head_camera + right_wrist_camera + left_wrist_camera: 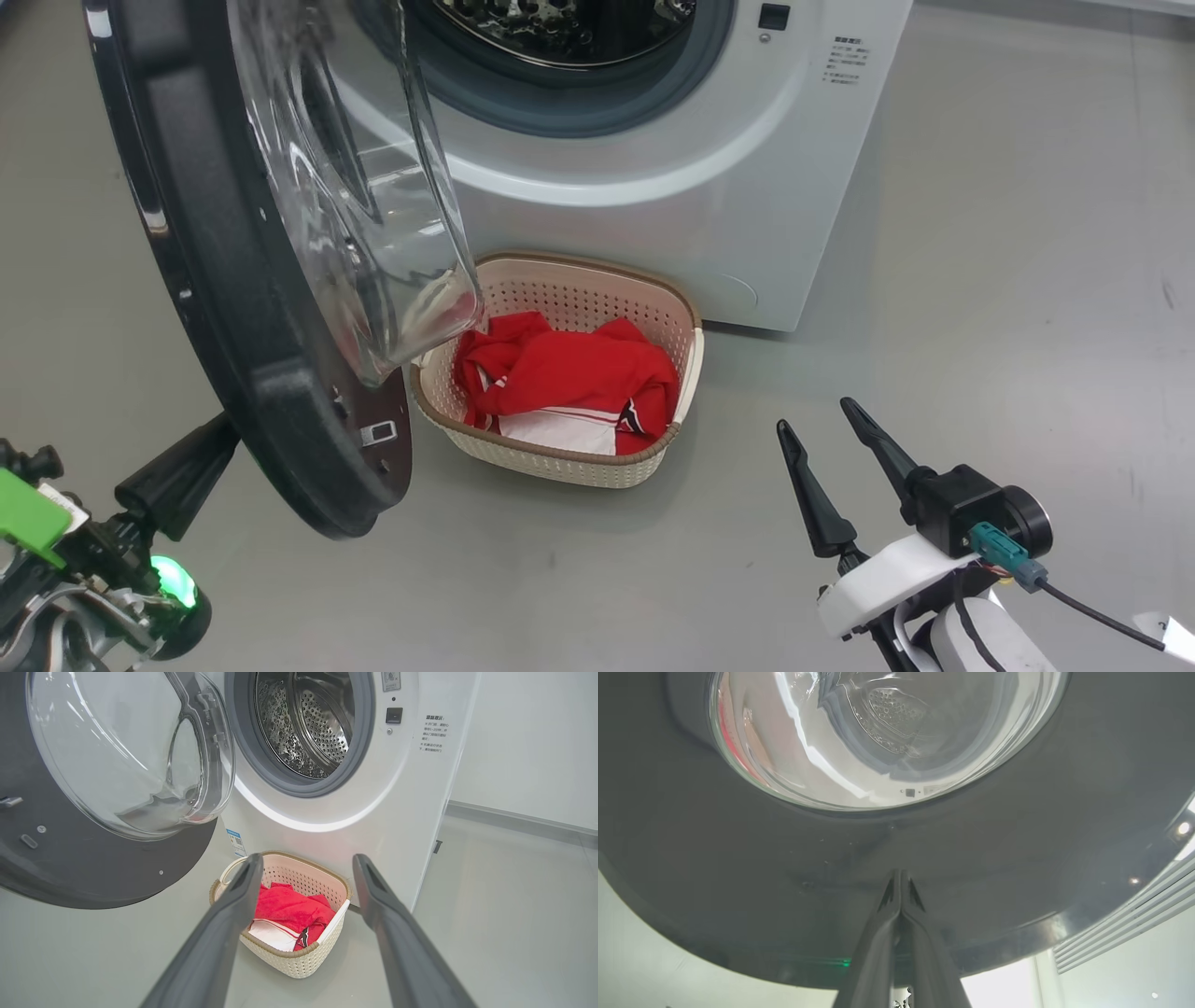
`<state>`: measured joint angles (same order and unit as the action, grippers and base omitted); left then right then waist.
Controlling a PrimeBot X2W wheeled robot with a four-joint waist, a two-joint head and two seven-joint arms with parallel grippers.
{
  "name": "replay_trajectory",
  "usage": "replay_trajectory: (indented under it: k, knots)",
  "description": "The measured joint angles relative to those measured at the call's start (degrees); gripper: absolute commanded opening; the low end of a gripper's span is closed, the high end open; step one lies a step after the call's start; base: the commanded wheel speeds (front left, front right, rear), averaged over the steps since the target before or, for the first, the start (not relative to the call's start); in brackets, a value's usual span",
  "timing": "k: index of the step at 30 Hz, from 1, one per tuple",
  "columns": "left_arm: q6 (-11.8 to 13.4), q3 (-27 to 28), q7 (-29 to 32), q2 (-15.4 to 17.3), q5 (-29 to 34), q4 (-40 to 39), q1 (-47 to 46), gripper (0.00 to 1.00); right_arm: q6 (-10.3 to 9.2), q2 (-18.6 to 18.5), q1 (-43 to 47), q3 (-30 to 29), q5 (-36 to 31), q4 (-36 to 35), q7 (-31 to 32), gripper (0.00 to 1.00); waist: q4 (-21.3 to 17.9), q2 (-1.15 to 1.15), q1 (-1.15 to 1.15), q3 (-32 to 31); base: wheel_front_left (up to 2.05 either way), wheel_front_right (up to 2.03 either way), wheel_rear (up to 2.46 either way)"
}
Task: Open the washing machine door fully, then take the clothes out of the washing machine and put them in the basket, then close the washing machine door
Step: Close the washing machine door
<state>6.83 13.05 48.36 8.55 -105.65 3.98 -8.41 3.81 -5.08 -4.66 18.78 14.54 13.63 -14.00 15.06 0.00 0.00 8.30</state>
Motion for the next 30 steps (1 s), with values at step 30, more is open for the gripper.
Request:
replay_trajectory:
  k: [30]
  knots:
    - [0.21, -3.76, -4.0, -4.01, -0.08, -0.48, -0.24, 0.0, -0.99, 0.62, -0.12, -0.47, 0.53, -0.68, -0.18, 1.0, -14.65, 0.0, 0.0, 0.45, 0.0, 0.0, 0.0]
